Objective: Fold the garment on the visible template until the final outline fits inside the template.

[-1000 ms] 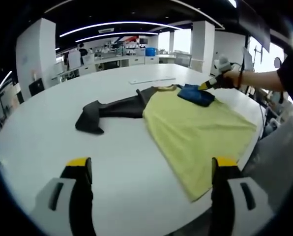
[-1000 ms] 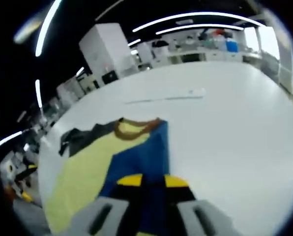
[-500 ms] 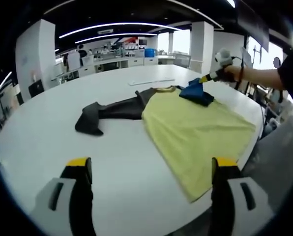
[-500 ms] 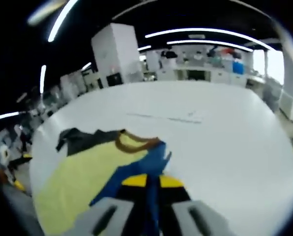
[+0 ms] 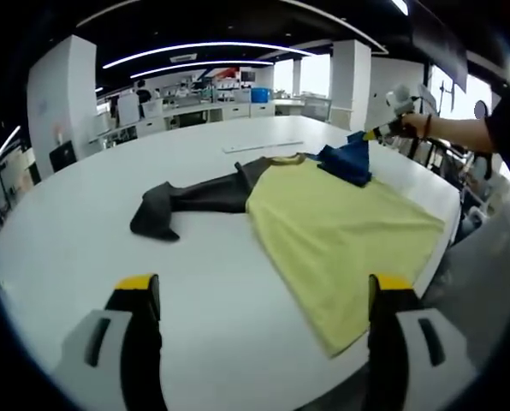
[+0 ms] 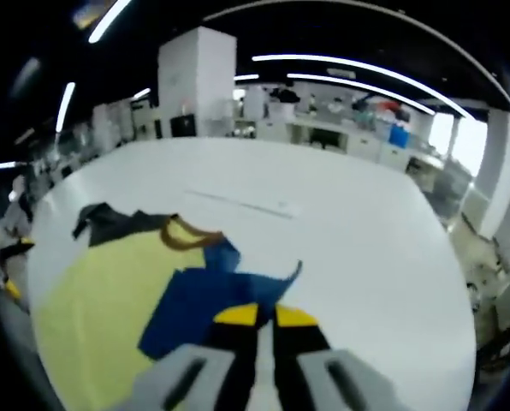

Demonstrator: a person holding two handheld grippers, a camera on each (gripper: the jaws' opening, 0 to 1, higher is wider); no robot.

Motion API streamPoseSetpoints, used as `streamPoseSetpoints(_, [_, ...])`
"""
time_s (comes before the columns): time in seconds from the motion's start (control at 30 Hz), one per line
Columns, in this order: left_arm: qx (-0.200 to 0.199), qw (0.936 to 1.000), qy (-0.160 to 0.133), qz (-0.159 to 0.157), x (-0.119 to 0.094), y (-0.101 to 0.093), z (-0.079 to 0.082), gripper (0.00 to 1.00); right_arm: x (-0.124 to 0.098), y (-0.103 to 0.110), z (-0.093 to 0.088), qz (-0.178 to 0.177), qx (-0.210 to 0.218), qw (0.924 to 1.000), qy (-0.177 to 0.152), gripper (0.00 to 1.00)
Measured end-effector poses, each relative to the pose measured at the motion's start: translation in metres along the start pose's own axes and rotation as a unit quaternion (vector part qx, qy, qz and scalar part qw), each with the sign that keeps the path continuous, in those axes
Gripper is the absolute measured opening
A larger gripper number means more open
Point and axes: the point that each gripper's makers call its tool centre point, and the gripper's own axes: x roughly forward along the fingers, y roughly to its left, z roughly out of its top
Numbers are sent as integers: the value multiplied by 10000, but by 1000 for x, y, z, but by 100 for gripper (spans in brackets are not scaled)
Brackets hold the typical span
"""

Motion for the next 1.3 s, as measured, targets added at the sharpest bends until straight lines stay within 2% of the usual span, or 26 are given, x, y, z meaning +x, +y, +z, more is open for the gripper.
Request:
streamPoseSetpoints(0.07, [-1, 10000, -3, 3, 0, 3, -1, 99, -7, -8, -6, -100, 53, 9999, 51, 0])
streamPoseSetpoints(0.17, [19, 10000, -9, -2, 0, -2, 2, 99, -14, -20, -14, -239, 90, 9996, 111, 0])
streamPoseSetpoints(0.23, [44, 10000, 11, -8, 0, -5, 3, 99, -15, -37, -20, -356, 124, 9992, 159, 0])
streamPoseSetpoints(0.27, [50, 10000, 10, -6, 0, -6, 4, 99, -20, -35, -22, -382, 127, 9990, 179, 0])
streamPoseSetpoints(0.53, [76, 10000, 3, -9, 0, -14, 10, 99, -41, -74, -39, -828, 237, 9958, 313, 0])
streamPoseSetpoints(0.7, [75, 10000, -9, -30, 1, -17, 10, 99, -54, -90, -46, -1066, 235, 9932, 394, 0])
streamPoseSetpoints(0.9, [71, 10000, -42, -27, 1, -16, 11, 99, -72, -112, -55, -1414, 273, 9886, 430, 0])
streamPoseSetpoints(1.07, [98, 9999, -75, -15, 1, -14, 12, 99, -86, -134, -70, -1706, 317, 9831, 577, 0])
streamPoseSetpoints(1.3, [110, 9999, -55, -15, 2, -16, 12, 99, -107, -147, -84, -1969, 416, 9771, 693, 0])
